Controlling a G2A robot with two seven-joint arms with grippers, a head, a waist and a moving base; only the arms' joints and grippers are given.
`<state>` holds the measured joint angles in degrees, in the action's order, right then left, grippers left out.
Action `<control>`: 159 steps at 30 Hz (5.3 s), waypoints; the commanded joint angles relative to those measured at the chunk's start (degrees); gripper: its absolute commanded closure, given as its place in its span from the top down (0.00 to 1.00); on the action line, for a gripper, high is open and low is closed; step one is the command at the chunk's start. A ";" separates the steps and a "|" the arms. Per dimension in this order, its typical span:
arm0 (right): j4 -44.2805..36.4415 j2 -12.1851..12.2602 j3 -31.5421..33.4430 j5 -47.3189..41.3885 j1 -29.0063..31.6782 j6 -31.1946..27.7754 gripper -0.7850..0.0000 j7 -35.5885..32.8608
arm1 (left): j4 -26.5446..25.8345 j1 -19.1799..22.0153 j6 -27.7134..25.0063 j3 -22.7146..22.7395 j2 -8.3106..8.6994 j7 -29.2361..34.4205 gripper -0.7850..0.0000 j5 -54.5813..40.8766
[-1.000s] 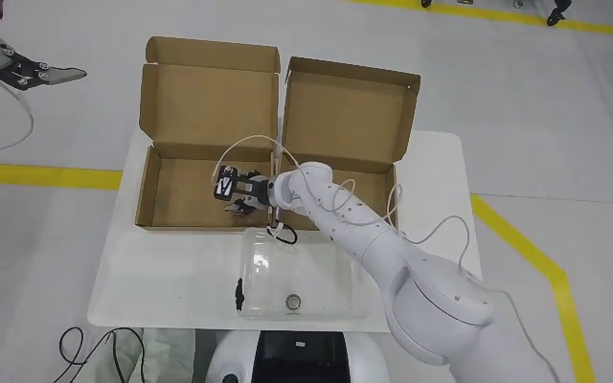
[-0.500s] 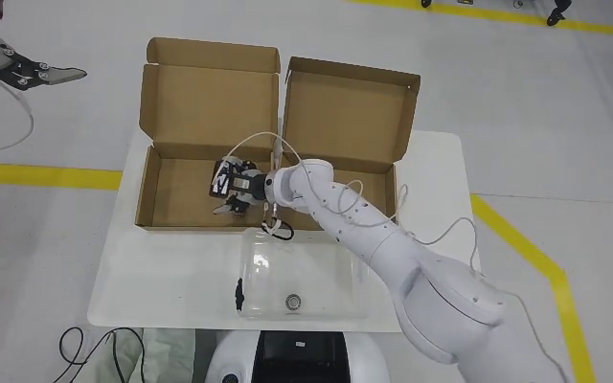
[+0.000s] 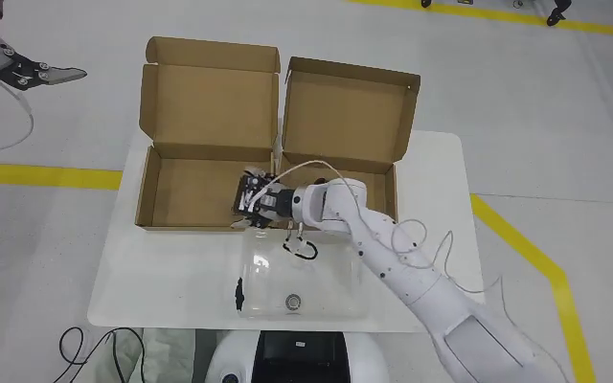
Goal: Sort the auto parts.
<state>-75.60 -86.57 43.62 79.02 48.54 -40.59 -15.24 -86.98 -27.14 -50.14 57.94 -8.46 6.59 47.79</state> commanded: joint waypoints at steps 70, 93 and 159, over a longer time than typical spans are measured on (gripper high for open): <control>-18.29 13.41 7.71 16.93 24.38 -17.41 0.57 1.90 | 0.00 0.00 0.00 0.00 0.00 0.00 1.00 0.00; -13.18 12.98 0.62 9.92 18.50 -17.28 0.53 -8.21 | 0.00 0.00 0.00 0.00 0.00 0.00 1.00 0.00; -11.91 14.50 -2.39 10.44 16.76 -12.11 0.71 -5.52 | 0.00 0.00 0.00 0.00 0.00 0.00 1.00 0.00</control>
<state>-87.61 -72.04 41.33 89.52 65.39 -52.77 -20.75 -86.98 -27.14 -50.14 57.94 -8.46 6.59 47.79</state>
